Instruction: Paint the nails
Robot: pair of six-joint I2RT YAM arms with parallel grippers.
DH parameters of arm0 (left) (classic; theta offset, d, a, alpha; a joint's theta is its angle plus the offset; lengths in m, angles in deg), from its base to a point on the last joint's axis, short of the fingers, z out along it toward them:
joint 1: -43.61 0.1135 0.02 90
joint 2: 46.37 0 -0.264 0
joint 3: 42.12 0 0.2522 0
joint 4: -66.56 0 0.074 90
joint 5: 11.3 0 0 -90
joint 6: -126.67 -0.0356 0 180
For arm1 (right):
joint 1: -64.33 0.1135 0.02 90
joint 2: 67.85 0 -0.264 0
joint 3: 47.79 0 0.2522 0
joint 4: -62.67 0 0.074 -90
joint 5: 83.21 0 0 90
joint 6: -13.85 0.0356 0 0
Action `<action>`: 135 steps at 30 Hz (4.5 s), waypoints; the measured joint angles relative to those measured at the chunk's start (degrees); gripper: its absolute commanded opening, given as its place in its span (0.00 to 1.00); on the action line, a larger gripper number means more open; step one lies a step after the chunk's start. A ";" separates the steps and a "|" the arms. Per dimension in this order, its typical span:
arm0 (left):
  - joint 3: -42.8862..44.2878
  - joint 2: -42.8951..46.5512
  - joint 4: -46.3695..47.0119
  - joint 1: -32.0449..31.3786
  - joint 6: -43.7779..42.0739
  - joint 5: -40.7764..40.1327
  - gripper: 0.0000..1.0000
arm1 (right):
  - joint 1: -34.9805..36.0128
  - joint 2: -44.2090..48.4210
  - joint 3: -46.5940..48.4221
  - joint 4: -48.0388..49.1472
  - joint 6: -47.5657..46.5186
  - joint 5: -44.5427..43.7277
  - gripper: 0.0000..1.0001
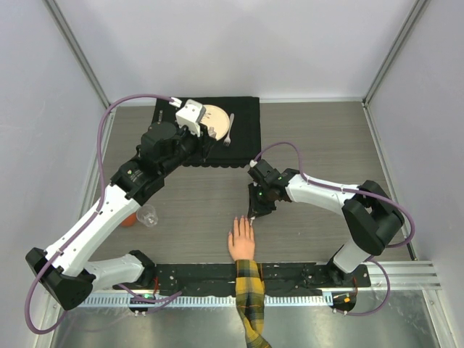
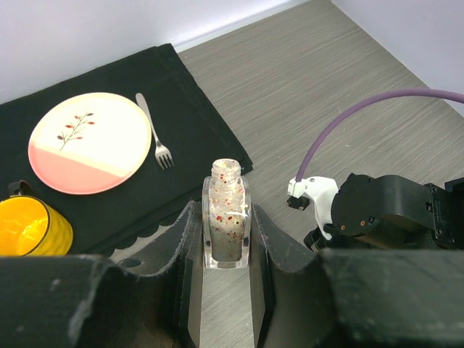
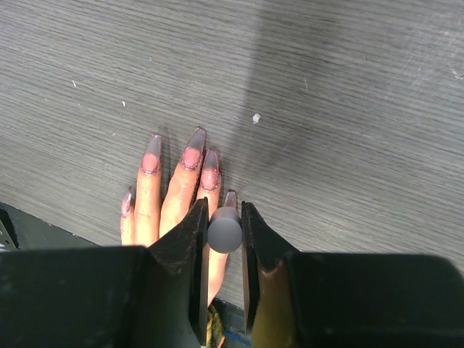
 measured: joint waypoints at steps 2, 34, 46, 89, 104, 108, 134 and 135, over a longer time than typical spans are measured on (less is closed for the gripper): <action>0.00 0.00 0.00 0.00 -0.02 0.00 0.00 | 0.00 0.00 0.00 0.00 0.00 0.00 0.01; 0.00 0.00 0.11 0.00 -0.76 -0.02 0.00 | -0.20 -2.19 0.07 0.04 -0.02 0.15 0.01; 0.22 -0.42 0.17 0.00 -1.05 -0.04 0.00 | -0.74 -2.60 1.03 0.13 -0.50 0.15 0.01; 0.22 -0.24 0.22 0.00 -0.92 -0.04 0.00 | -0.74 -3.13 1.20 0.11 -0.61 0.42 0.01; 0.22 -0.20 0.28 0.00 -0.48 -0.04 0.00 | -0.72 -1.31 0.24 -0.07 -0.42 0.52 0.01; 0.22 -0.20 0.31 0.00 -0.31 -0.04 0.00 | -0.63 -1.20 0.02 -0.07 -0.39 0.63 0.01; 0.22 0.15 0.33 0.00 0.57 -0.04 0.00 | -0.26 0.57 -0.90 -0.11 0.59 0.61 0.01; 0.22 0.26 0.33 0.00 0.57 -0.02 0.00 | -0.26 0.57 -0.90 -0.11 0.61 0.61 0.01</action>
